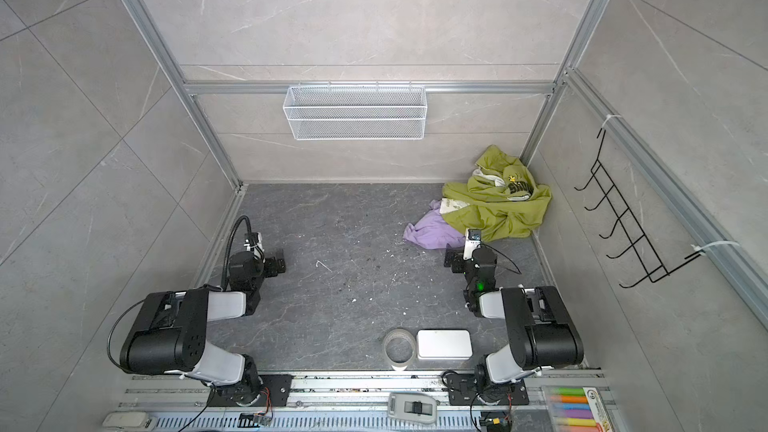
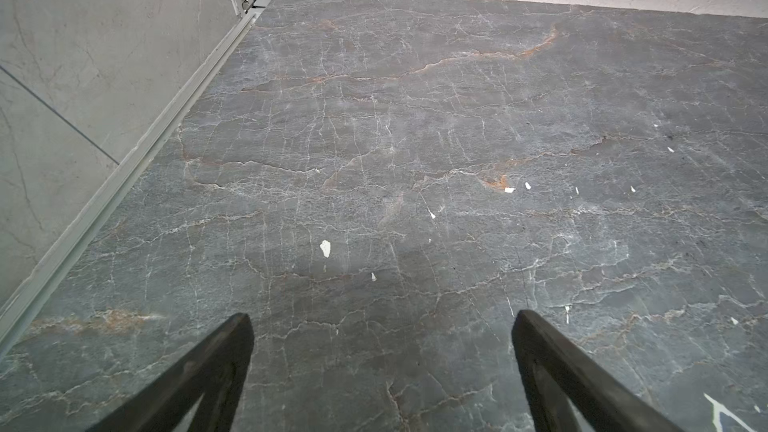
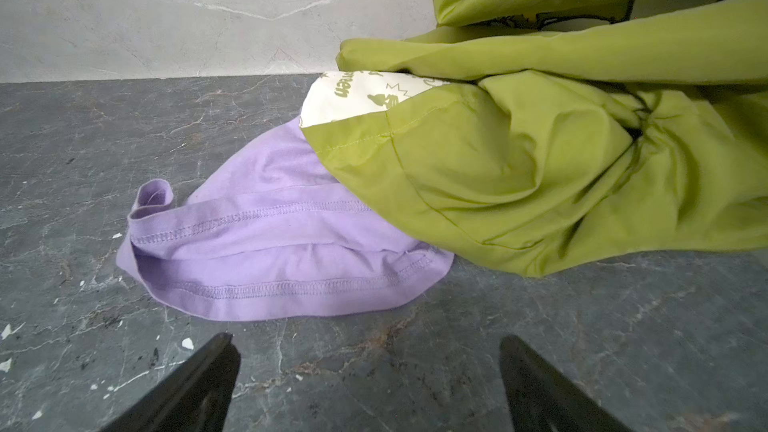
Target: Pick out a specific cloth from the pile
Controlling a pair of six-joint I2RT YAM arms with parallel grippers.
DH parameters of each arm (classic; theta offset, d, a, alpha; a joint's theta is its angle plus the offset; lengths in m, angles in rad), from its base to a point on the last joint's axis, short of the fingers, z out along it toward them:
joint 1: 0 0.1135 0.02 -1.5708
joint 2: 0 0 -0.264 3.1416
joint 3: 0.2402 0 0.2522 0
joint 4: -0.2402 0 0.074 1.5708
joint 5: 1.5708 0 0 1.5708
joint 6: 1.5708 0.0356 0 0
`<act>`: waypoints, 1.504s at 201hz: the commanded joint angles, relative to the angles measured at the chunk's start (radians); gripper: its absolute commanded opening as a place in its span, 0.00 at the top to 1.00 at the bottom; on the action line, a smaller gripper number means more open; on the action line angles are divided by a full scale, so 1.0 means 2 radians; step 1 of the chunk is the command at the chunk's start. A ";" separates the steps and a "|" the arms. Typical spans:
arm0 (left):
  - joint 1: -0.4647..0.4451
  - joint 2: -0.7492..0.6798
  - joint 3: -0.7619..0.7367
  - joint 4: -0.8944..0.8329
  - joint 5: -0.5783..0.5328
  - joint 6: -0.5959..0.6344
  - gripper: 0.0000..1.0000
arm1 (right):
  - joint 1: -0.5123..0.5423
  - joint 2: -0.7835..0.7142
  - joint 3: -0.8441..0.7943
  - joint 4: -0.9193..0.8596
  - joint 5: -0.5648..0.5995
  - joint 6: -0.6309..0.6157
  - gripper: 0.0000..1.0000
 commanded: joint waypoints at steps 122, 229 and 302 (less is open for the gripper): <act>0.004 -0.004 0.003 0.025 0.006 -0.003 0.00 | -0.009 -0.001 0.004 0.002 -0.020 0.008 0.00; 0.004 -0.004 0.002 0.026 0.006 -0.003 0.00 | -0.021 -0.003 -0.004 0.016 -0.046 0.013 0.00; 0.004 -0.005 0.001 0.027 0.005 -0.004 0.00 | -0.020 -0.005 -0.002 0.010 -0.033 0.010 0.00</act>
